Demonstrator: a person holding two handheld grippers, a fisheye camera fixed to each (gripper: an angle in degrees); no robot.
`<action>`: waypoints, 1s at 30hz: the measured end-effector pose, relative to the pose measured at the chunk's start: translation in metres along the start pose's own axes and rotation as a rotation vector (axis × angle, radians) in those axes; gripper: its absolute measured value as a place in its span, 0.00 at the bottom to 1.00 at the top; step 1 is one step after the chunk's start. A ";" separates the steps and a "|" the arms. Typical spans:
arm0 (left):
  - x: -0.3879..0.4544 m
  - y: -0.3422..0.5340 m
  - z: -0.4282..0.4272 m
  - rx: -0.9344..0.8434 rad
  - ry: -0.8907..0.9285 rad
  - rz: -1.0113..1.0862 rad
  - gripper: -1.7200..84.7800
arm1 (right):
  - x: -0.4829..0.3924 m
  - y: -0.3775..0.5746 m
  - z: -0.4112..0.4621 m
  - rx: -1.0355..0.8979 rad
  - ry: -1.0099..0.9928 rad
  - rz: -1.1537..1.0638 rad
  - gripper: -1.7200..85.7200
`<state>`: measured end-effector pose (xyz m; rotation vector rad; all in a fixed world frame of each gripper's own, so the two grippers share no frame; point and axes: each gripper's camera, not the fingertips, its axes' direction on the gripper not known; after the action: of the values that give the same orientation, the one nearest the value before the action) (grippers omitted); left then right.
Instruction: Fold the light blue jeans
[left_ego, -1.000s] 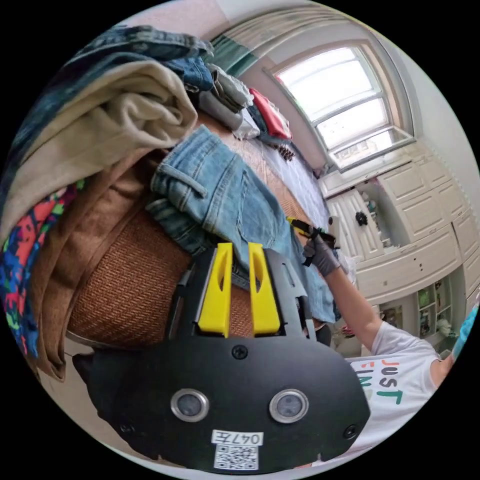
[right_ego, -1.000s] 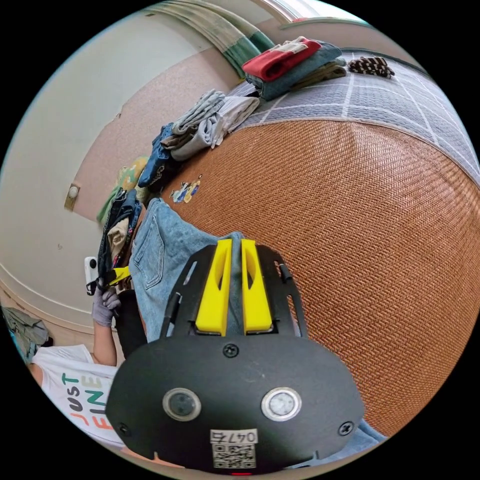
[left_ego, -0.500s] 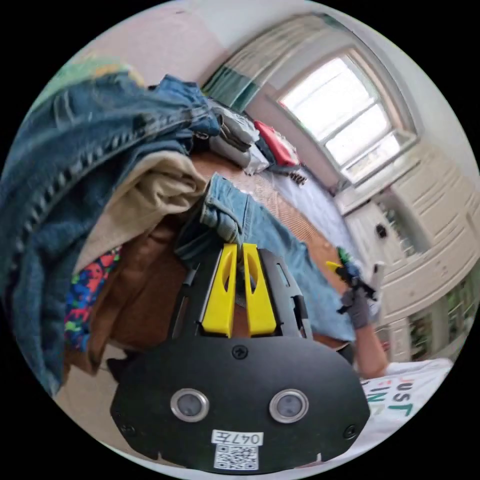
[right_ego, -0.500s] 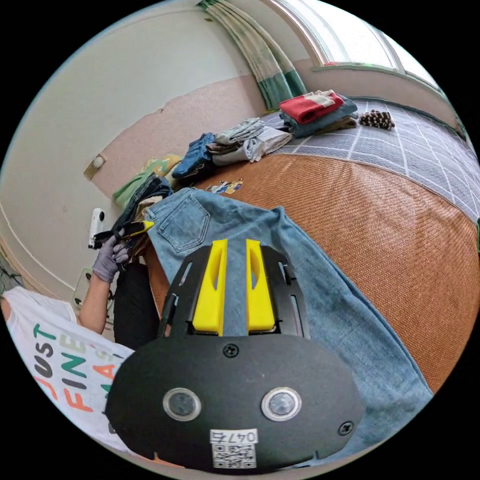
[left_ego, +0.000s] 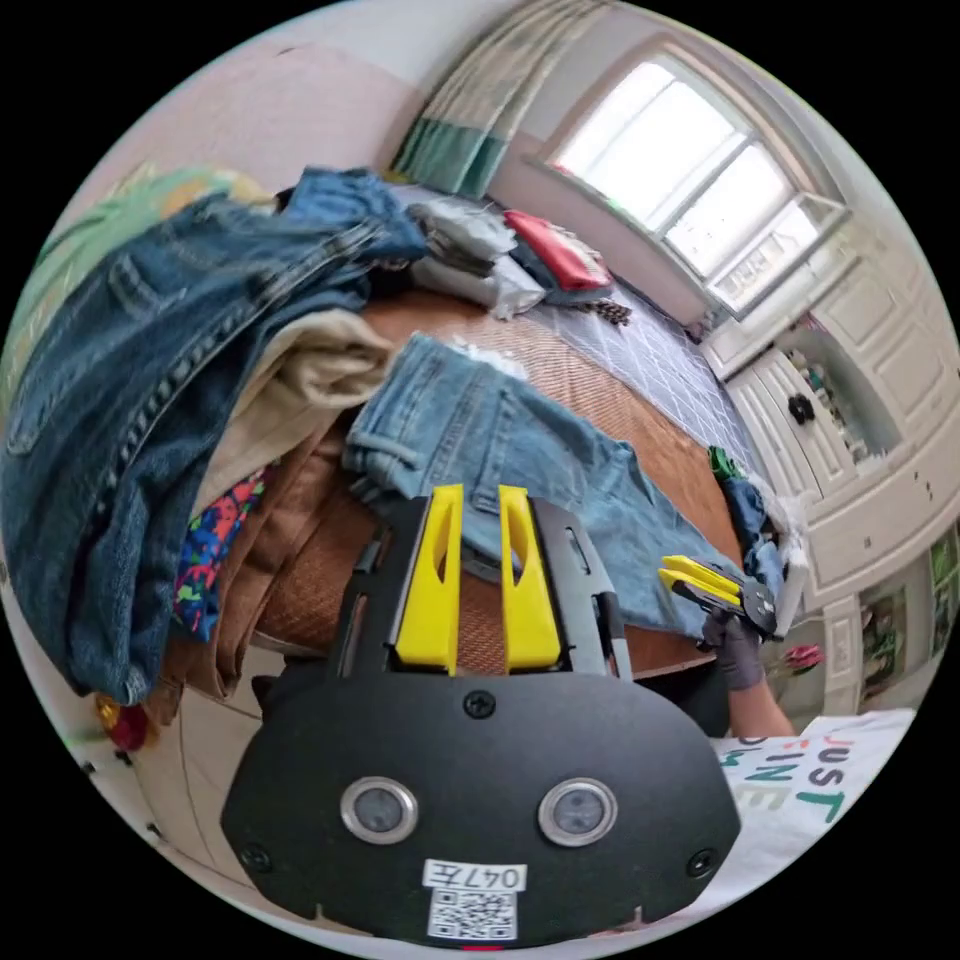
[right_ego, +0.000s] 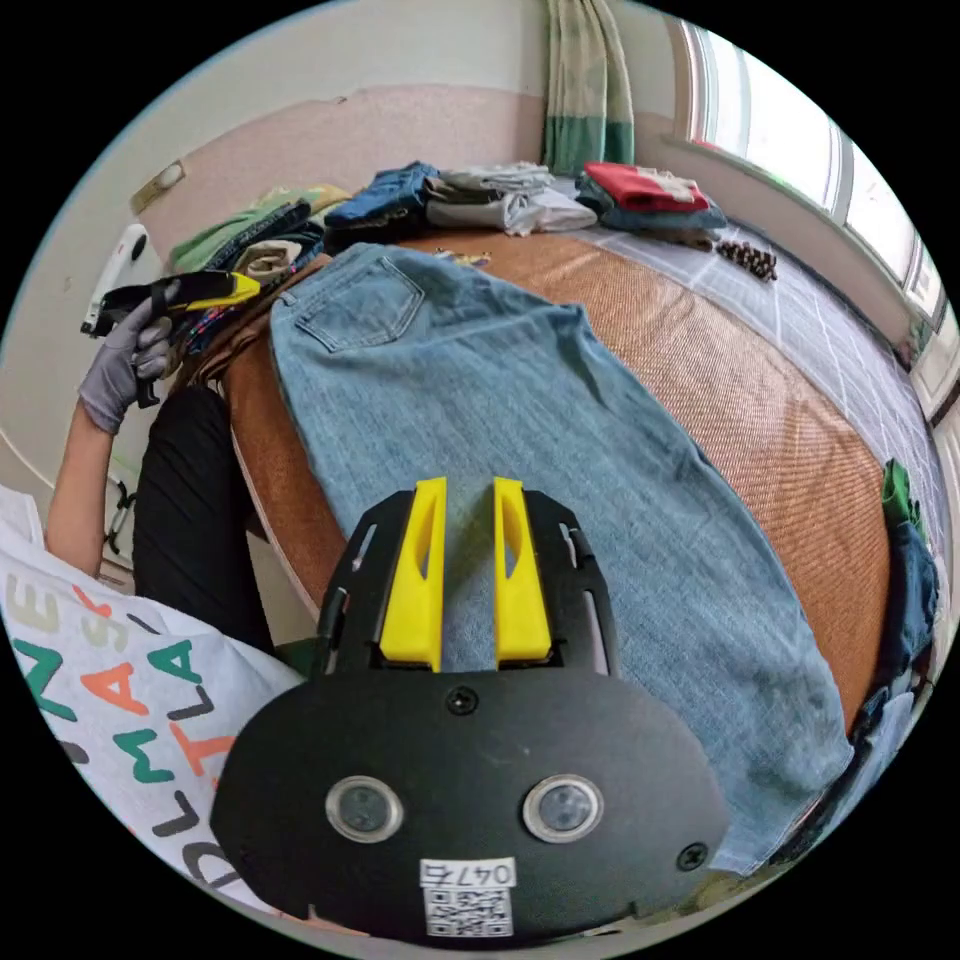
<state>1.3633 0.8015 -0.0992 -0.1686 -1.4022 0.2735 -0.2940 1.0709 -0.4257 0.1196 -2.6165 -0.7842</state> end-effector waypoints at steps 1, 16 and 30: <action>0.029 -0.016 0.000 -0.011 -0.004 0.061 0.08 | 0.013 0.015 -0.015 0.016 -0.045 0.013 0.04; 0.130 -0.217 0.157 -0.203 -0.035 0.061 0.01 | 0.309 0.602 -0.356 0.483 0.403 1.114 0.09; 0.580 -0.226 0.246 -0.298 0.259 0.713 0.01 | 0.357 0.755 -0.362 0.652 0.122 1.286 0.05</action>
<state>1.2242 0.7407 0.5525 -0.9254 -1.0762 0.6043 -0.4488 1.4507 0.3866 -1.1444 -2.0663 0.4920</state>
